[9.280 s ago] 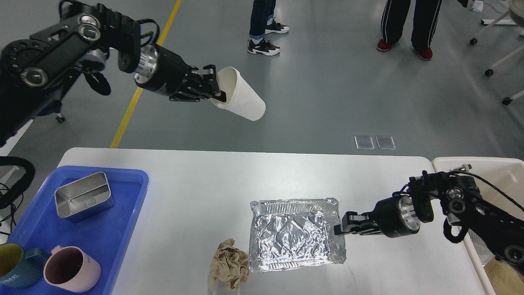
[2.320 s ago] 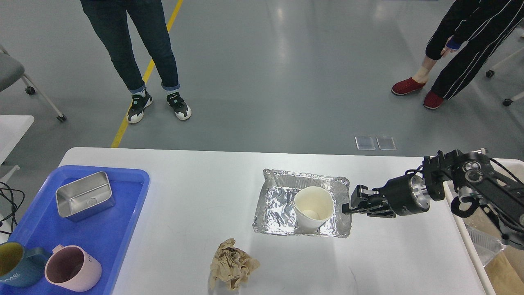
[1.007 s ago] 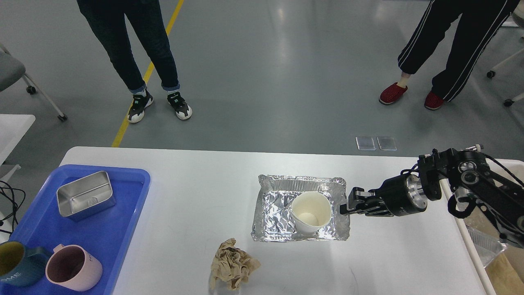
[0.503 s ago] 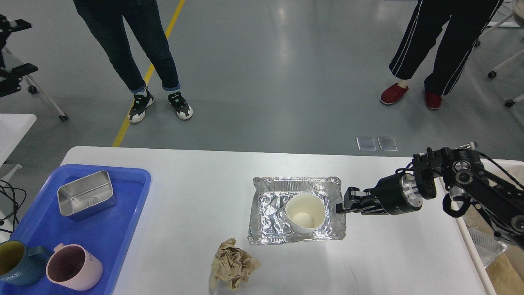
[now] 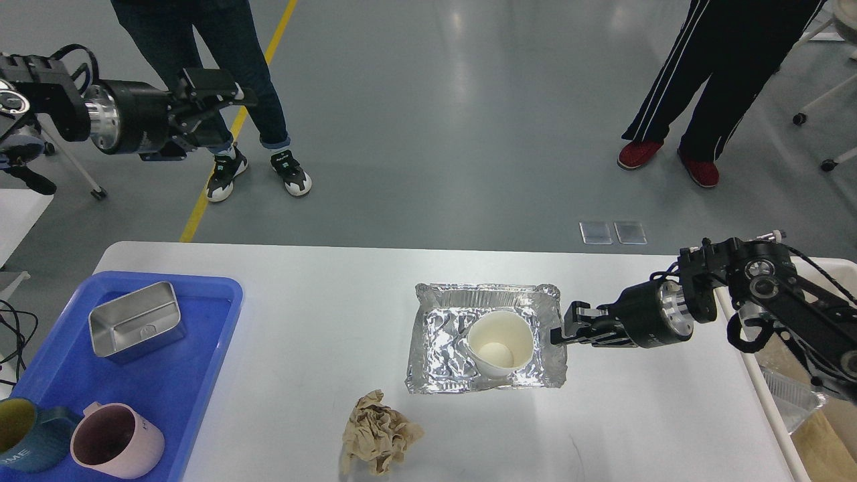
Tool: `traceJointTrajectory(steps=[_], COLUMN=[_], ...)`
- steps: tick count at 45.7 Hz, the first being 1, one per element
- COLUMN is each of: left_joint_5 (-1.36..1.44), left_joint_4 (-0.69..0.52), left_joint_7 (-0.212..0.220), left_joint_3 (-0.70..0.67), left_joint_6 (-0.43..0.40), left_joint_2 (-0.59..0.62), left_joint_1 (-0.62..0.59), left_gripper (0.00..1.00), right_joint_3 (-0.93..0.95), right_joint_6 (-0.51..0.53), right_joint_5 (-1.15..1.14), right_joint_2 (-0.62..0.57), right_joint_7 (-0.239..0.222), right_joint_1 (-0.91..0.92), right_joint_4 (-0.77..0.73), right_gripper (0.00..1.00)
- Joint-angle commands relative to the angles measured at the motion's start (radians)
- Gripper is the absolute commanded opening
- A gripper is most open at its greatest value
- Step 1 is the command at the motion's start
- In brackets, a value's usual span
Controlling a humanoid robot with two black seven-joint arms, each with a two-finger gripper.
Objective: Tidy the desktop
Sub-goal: 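Reach the left gripper down to the crumpled brown paper and grasp it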
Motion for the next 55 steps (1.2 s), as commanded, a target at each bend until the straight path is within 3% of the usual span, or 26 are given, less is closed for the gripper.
traceJointTrajectory(steps=[1, 6, 15, 20, 30, 37, 46, 55], left_joint_5=[0.005, -0.004, -0.01, -0.011, -0.059, -0.09, -0.1, -0.1], left_joint_4=[-0.005, -0.005, -0.008, -0.005, -0.008, -0.008, -0.008, -0.013], left_joint_7=[0.006, 0.055, 0.287, 0.382, 0.422, 0.502, 0.568, 0.589], left_joint_3=[0.101, 0.155, 0.155, 0.161, 0.161, 0.161, 0.162, 0.17], left_joint_6=[-0.148, -0.164, -0.164, -0.164, -0.164, -0.164, -0.164, -0.164], left_joint_2=[-0.035, -0.09, -0.219, -0.238, -0.331, -0.38, -0.439, -0.483], left_joint_1=[-0.059, -0.103, -0.097, -0.086, -0.014, 0.035, 0.067, 0.104], left_gripper=[0.98, 0.98, 0.98, 0.98, 0.98, 0.98, 0.99, 0.99], right_joint_3=[0.001, 0.001, -0.001, 0.001, 0.001, 0.001, 0.001, 0.001], right_joint_6=[0.0, 0.0, 0.0, 0.0, 0.0, 0.0, 0.0, 0.0], right_joint_5=[-0.003, -0.004, -0.007, -0.009, 0.003, 0.003, 0.0, -0.001], right_joint_2=[0.009, 0.016, 0.025, 0.027, 0.03, 0.027, 0.026, 0.019], right_joint_7=[0.0, 0.0, -0.002, -0.005, -0.055, -0.057, -0.071, -0.078], right_joint_1=[0.004, 0.006, 0.009, 0.014, 0.046, 0.047, 0.047, 0.044], right_joint_4=[-0.003, -0.006, -0.029, -0.058, -0.184, -0.206, -0.226, -0.226], right_gripper=[0.0, 0.0, 0.0, 0.0, 0.0, 0.0, 0.0, 0.0])
